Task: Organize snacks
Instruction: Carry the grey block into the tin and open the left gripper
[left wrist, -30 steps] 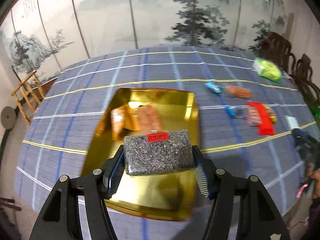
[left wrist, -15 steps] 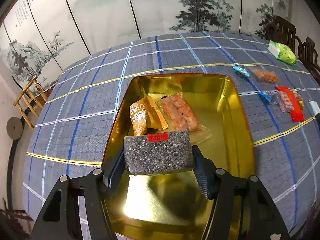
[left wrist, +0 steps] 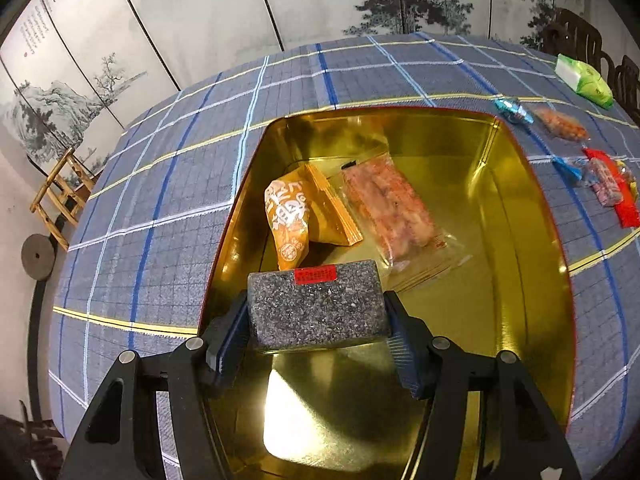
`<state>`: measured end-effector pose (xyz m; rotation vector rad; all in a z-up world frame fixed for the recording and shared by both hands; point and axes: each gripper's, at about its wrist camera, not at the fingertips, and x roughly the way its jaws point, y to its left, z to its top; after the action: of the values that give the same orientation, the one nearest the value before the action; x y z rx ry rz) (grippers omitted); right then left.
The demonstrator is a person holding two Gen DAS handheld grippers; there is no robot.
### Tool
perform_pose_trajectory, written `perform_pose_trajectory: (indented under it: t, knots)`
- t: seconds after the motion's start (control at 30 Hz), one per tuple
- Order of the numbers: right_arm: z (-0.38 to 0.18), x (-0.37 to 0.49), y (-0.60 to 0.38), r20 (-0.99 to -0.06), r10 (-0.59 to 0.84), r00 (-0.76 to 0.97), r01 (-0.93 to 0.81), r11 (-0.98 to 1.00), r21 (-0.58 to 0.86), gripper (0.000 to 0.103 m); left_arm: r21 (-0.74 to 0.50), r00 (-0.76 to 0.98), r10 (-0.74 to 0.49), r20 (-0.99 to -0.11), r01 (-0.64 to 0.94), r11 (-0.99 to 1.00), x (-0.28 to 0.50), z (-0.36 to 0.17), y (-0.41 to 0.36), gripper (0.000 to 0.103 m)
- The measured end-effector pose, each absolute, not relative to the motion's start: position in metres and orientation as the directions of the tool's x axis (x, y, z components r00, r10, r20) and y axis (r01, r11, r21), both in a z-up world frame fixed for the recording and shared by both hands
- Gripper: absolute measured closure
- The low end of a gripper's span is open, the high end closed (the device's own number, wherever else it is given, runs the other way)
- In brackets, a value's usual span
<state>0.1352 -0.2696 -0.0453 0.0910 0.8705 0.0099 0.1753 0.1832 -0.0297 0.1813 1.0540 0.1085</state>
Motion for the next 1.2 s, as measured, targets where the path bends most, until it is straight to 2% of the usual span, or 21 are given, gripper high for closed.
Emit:
perform_pose_trajectory:
  t: [0.7,0.97,1.2]
  knots:
    - [-0.045,0.135,-0.270,-0.763,0.044,0.645,0.029,0.996,0.082,0.052,0.243,0.511,0.213,-0.833,-0.007,0.970,0.174,-0.027,0.182,0.042]
    - [-0.045,0.136,-0.269,-0.762,0.046,0.646,0.030,0.996,0.085,0.052,0.133,0.602,0.186,-0.777,-0.132,0.982,0.136,0.007,0.198,0.043]
    - [-0.044,0.132,-0.274,-0.761,0.071,0.645,0.031,0.992,0.118,0.053,0.034,0.650,0.181,-0.738,-0.232,0.972,0.066,0.023,0.197,0.035]
